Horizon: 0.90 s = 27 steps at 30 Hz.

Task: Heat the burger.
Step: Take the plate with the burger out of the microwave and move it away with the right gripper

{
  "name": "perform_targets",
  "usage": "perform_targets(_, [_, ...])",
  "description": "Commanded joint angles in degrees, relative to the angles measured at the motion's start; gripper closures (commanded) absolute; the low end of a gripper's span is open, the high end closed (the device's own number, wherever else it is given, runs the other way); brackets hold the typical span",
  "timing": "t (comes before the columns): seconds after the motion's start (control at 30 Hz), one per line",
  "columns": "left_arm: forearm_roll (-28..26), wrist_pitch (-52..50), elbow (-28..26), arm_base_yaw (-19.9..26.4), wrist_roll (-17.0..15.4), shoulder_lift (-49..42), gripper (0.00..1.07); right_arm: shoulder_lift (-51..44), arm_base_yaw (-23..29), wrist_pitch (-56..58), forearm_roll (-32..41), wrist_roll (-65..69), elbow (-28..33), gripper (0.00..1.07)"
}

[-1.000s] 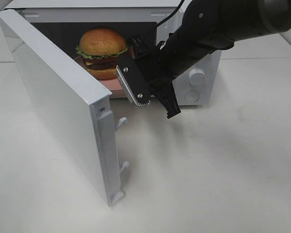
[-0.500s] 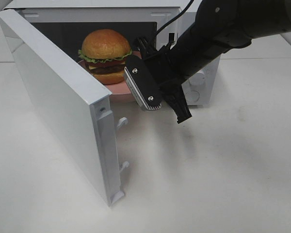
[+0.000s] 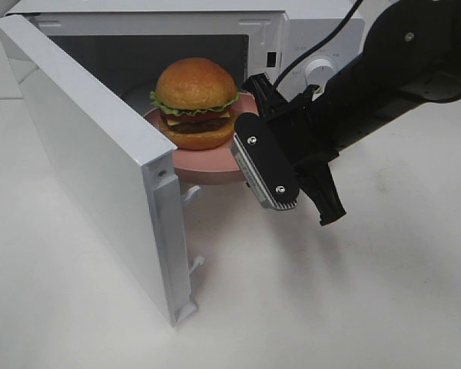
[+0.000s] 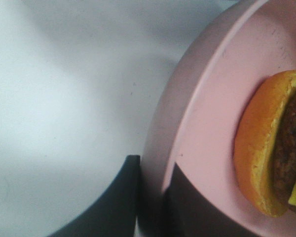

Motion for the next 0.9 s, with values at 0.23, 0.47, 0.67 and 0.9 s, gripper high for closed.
perform_targets(0.23, [-0.23, 0.17, 0.06, 0.11, -0.29, -0.23, 0.09, -7.85, -0.34, -6.07, -1.6, 0.34, 6.19, 1.07])
perform_targets(0.47, [-0.23, 0.17, 0.06, 0.11, -0.29, -0.23, 0.09, -12.95, -0.34, -5.9, -4.64, 4.13, 10.49, 1.07])
perform_targets(0.67, [-0.23, 0.17, 0.06, 0.11, -0.29, -0.23, 0.09, -19.02, -0.34, -5.27, -8.08, 9.0, 15.13, 1.07])
perform_targets(0.9, [-0.23, 0.17, 0.06, 0.11, -0.29, -0.23, 0.09, -25.38, -0.34, -4.41, -9.91, 12.26, 18.85, 1.07])
